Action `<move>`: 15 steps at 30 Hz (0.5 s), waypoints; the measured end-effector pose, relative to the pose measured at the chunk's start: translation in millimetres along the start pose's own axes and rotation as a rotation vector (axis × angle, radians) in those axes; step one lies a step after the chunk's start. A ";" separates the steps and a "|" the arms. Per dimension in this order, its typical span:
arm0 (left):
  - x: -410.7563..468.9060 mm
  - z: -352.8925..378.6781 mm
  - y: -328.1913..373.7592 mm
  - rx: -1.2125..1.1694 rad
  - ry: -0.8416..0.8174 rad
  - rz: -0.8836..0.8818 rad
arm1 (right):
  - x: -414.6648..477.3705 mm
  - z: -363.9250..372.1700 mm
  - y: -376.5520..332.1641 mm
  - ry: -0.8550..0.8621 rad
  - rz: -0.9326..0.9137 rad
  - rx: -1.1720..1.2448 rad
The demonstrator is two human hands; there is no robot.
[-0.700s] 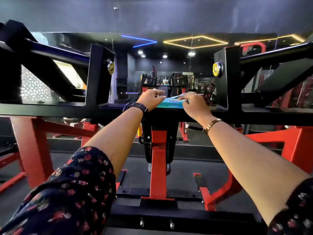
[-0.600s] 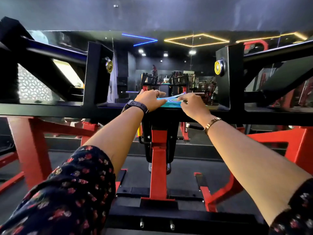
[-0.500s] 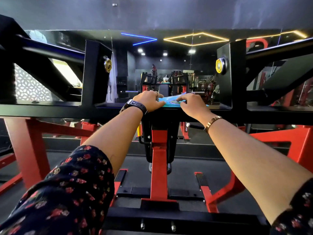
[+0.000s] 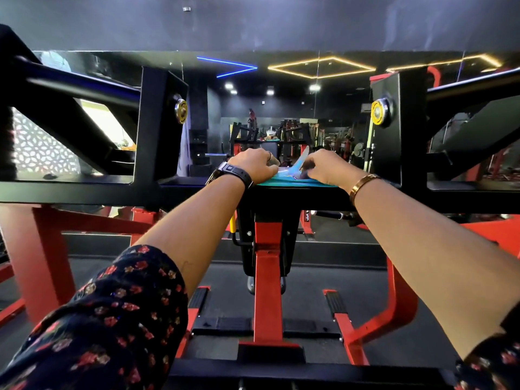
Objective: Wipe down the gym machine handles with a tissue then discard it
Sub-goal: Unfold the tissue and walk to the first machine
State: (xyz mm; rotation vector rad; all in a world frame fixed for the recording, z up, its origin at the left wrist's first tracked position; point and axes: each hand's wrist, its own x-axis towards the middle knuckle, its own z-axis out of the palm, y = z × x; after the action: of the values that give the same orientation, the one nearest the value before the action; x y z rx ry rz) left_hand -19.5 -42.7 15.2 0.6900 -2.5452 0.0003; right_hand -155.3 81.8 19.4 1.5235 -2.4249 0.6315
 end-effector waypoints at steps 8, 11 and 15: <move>-4.3 9.2 -0.4 0.089 0.015 -0.016 | 8.6 3.3 -7.1 0.006 0.011 0.018; -4.0 9.0 -0.5 0.093 0.011 -0.020 | 9.8 7.7 -5.0 0.046 0.065 0.114; -3.5 9.1 0.0 0.125 0.014 -0.010 | 9.6 11.3 -0.2 0.144 0.140 0.356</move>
State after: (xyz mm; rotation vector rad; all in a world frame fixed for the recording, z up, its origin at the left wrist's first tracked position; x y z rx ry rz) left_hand -21.1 -42.2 5.6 0.7475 -2.5450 0.1611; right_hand -158.8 68.8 13.2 1.3724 -2.4162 1.2131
